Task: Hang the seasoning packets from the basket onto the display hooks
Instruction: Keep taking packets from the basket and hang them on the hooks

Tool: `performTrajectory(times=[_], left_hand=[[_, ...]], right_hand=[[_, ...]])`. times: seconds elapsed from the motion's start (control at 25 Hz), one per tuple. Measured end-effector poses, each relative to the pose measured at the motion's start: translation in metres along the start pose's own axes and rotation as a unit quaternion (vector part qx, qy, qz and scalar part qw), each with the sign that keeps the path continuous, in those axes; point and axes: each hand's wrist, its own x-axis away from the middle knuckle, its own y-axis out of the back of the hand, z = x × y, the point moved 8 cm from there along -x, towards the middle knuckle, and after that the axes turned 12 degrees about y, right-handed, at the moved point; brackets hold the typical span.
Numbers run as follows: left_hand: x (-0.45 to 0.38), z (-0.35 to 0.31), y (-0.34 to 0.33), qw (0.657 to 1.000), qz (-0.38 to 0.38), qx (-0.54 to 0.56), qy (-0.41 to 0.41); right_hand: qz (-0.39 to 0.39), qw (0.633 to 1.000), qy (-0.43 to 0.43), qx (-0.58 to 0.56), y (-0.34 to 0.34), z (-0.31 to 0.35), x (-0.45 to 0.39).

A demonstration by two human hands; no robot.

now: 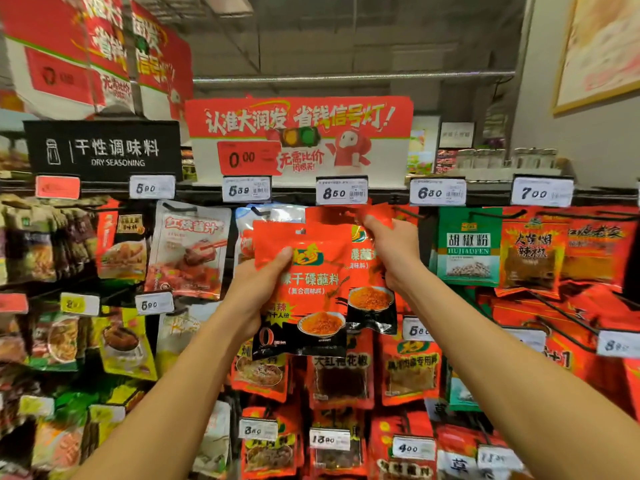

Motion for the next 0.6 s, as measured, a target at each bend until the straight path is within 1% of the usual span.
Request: performTrajectory(times=[0.2,0.32,0.4,0.48,0.6], left_hand=[[-0.01,-0.002,-0.001,1.0,-0.009,-0.026,0.002],[-0.016,-0.007,-0.003,1.0,-0.002,-0.016,-0.002],[-0.019,-0.01,-0.006,1.0,0.01,-0.013,-0.004],[-0.022,-0.009,-0.01,1.0,0.018,-0.015,-0.003],[-0.025,-0.01,-0.018,1.0,0.013,-0.009,-0.003]], right_hand=[[-0.032,0.998,0.038,0.047,-0.003,0.006,-0.003],[-0.019,0.997,0.043,0.063,-0.009,0.009,-0.006],[-0.027,0.996,0.048,0.077,-0.009,0.009,-0.007],[-0.044,0.994,0.039,0.091,-0.006,0.003,-0.006],[-0.021,0.997,0.004,0.075,-0.008,-0.004,-0.008]])
